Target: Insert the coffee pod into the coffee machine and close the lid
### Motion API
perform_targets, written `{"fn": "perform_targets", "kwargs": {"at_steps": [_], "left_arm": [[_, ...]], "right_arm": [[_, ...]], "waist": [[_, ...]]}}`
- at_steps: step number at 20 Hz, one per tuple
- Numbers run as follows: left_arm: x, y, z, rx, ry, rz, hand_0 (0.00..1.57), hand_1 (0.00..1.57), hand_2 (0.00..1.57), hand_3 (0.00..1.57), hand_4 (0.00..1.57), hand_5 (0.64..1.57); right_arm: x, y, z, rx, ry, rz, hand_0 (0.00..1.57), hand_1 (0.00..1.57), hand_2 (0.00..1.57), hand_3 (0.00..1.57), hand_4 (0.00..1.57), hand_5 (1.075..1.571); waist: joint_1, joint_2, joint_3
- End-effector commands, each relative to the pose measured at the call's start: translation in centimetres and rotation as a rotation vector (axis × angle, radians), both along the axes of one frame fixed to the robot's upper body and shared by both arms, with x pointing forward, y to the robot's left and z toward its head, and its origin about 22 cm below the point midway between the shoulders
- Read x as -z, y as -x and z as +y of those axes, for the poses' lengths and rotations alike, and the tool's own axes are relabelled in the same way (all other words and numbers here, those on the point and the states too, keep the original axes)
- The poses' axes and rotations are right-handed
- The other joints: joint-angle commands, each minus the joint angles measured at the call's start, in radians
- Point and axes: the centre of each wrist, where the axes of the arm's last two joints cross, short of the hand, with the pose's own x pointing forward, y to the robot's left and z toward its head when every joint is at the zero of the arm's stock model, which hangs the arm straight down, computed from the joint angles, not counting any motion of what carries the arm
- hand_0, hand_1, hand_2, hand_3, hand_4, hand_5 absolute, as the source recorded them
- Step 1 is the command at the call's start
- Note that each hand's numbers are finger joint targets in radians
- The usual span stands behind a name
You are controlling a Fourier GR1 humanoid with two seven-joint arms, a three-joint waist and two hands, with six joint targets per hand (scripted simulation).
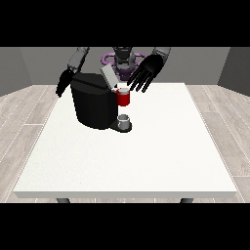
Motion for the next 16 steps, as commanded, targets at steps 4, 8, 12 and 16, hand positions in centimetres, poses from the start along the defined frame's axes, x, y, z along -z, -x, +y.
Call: {"fn": "perform_targets", "kwargs": {"at_steps": [4, 8, 12, 16], "left_arm": [[7.6, 0.6, -2.9, 0.08, 0.282, 0.157, 0.0, 0.0, 0.13, 0.0, 0.0, 1.571], [15.6, 2.5, -1.7, 0.102, 0.696, 0.273, 0.0, 0.0, 0.0, 0.0, 0.42, 1.571], [23.2, 5.8, -1.7, 0.018, 1.008, 0.414, 0.0, 0.0, 0.0, 0.0, 0.07, 1.571], [29.2, 9.9, -1.9, -0.061, 1.026, 0.57, 0.0, 0.0, 0.0, 0.0, 0.42, 1.571]], "right_arm": [[5.7, 3.6, -1.1, 0.047, -0.015, 0.146, 0.0, 0.0, 0.0, 0.0, 0.0, 1.571], [7.2, 5.6, -3.3, 0.121, -0.03, 0.187, 0.0, 0.0, 0.0, 0.0, 0.0, 1.571], [9.3, 8.1, -3.5, 0.148, -0.059, 0.263, 0.0, 0.0, 0.0, 0.0, 0.0, 1.571], [9.8, 9.5, -3.2, 0.112, -0.071, 0.225, 0.0, 0.0, 0.0, 0.0, 0.0, 1.571]], "waist": [[0.106, -0.18, -0.0016], [0.189, -0.268, -0.0041], [0.25, -0.398, -0.0034], [0.288, -0.519, -0.0013]]}}
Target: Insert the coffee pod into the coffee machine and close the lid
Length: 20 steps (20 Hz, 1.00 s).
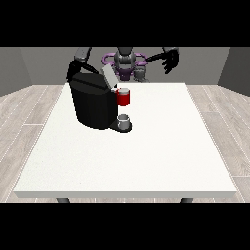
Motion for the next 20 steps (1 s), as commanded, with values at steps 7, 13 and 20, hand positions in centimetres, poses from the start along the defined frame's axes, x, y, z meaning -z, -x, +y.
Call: {"fn": "perform_targets", "kwargs": {"at_steps": [7, 13, 20], "left_arm": [[6.6, 5.3, 0.9, -0.08, 0.108, 0.197, 0.0, 0.0, 0.0, 0.0, 0.42, 1.571], [8.0, 8.2, 4.3, -0.099, 0.14, 0.166, 0.0, 0.0, 0.0, 0.0, 0.43, 1.571], [3.2, 5.5, -0.9, -0.007, 0.181, 0.104, 0.0, 0.0, 0.0, 0.0, 0.39, 1.571]], "right_arm": [[-5.3, -2.8, 1.9, -0.231, -0.038, -0.119, 0.0, 0.0, 0.0, 0.0, 0.0, 1.571], [-7.8, -3.8, 3.4, -0.313, 0.02, -0.197, 0.0, 0.0, 0.0, 0.0, 0.24, 1.571], [-10.1, -7.2, -3.2, -0.171, -0.028, -0.186, 0.0, 0.0, 0.0, 0.0, 0.11, 1.571]], "waist": [[0.05, -0.145, 0.0009], [0.079, -0.107, 0.001], [0.188, -0.007, 0.0018]]}}
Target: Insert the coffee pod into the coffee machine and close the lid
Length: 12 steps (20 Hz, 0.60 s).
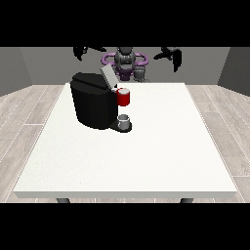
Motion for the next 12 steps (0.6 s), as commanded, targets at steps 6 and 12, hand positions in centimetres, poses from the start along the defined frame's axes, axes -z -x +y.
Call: {"fn": "perform_targets", "kwargs": {"at_steps": [6, 12], "left_arm": [[-3.8, -0.4, 0.9, 0.007, 0.004, -0.143, 0.0, 0.0, 0.0, 0.0, 0.36, 1.571], [-5.3, 1.0, -0.1, -0.003, 0.006, -0.173, 0.0, 0.0, 0.0, 0.0, 0.3, 1.571]], "right_arm": [[-1.9, -3.0, 0.0, 0.01, -0.149, -0.034, 0.0, 0.0, 0.0, 0.0, 0.09, 1.571], [-3.8, -5.3, 1.3, -0.002, -0.173, -0.007, 0.0, 0.0, 0.0, 0.0, 0.07, 1.571]], "waist": [[0.037, 0.157, 0.0002], [0.036, 0.185, 0.0]]}}
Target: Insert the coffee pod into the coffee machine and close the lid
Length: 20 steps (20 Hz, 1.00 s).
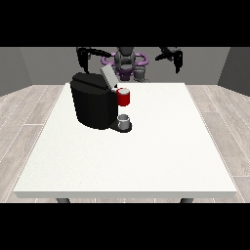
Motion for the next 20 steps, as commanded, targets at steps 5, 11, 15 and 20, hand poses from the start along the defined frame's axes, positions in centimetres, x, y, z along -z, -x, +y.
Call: {"fn": "perform_targets", "kwargs": {"at_steps": [5, 11, 15, 20], "left_arm": [[-2.6, 1.0, 1.9, -0.058, 0.008, -0.08, 0.0, 0.0, 0.0, 0.0, 0.34, 1.571], [-3.8, 1.6, 1.7, -0.088, 0.008, -0.098, 0.0, 0.0, 0.0, 0.0, 0.38, 1.571], [-2.6, 4.1, 2.5, -0.07, -0.015, -0.094, 0.0, 0.0, 0.0, 0.0, 0.31, 1.571], [-4.5, 3.0, 3.6, -0.085, -0.042, -0.137, 0.0, 0.0, 0.0, 0.0, 0.35, 1.571]], "right_arm": [[-2.1, -2.0, 2.0, -0.105, 0.009, -0.05, 0.0, 0.0, 0.0, 0.0, 0.0, 1.571], [-1.9, -2.8, 4.7, -0.155, 0.048, -0.042, 0.0, 0.0, 0.0, 0.0, 0.0, 1.571], [0.3, -2.1, 4.5, -0.152, 0.058, -0.021, 0.0, 0.0, 0.0, 0.0, 0.0, 1.571], [-4.0, -4.6, 5.6, -0.152, 0.063, -0.093, 0.0, 0.0, 0.0, 0.0, 0.13, 1.571]], "waist": [[-0.059, 0.095, -0.0004], [-0.061, 0.123, -0.0004], [-0.029, 0.111, -0.0003], [-0.024, 0.171, -0.0003]]}}
